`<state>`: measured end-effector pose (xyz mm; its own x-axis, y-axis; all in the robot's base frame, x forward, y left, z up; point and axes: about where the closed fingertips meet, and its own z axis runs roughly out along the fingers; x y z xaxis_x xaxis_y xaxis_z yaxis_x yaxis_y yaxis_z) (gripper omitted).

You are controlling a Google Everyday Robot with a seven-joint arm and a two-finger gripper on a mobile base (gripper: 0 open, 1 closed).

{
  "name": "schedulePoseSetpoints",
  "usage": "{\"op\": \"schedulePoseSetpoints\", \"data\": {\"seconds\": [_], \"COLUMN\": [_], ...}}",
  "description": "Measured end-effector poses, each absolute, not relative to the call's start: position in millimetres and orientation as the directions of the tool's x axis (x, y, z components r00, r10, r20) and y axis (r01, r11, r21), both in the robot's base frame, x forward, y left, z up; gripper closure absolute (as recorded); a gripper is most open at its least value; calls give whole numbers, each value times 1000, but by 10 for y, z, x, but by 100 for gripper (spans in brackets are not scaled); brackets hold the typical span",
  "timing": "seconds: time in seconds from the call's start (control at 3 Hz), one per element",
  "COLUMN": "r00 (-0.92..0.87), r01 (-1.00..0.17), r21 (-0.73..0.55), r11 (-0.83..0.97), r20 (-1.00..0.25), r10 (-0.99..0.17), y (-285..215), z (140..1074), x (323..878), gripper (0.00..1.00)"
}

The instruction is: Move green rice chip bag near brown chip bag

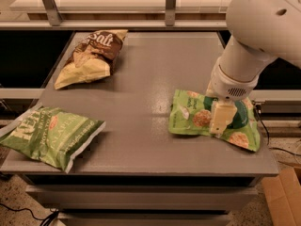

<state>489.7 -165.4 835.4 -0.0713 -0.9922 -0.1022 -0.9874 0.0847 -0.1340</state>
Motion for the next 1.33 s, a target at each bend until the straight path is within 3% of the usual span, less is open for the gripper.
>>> {"op": "schedulePoseSetpoints", "data": {"seconds": [0.33,1.0,1.33], "r00": [-71,25,25], "r01": [-987,-971,-971], "r21": [-134,-238,-238], "r11": [85,20,19], "r20": [-102,-181,-181], "r10": [-992,-983,-983], "y": [-1654,-1622,-1621], "z": [8363,9267,9267], "x": [4897,5020,5020], "gripper": [100,100,100]}}
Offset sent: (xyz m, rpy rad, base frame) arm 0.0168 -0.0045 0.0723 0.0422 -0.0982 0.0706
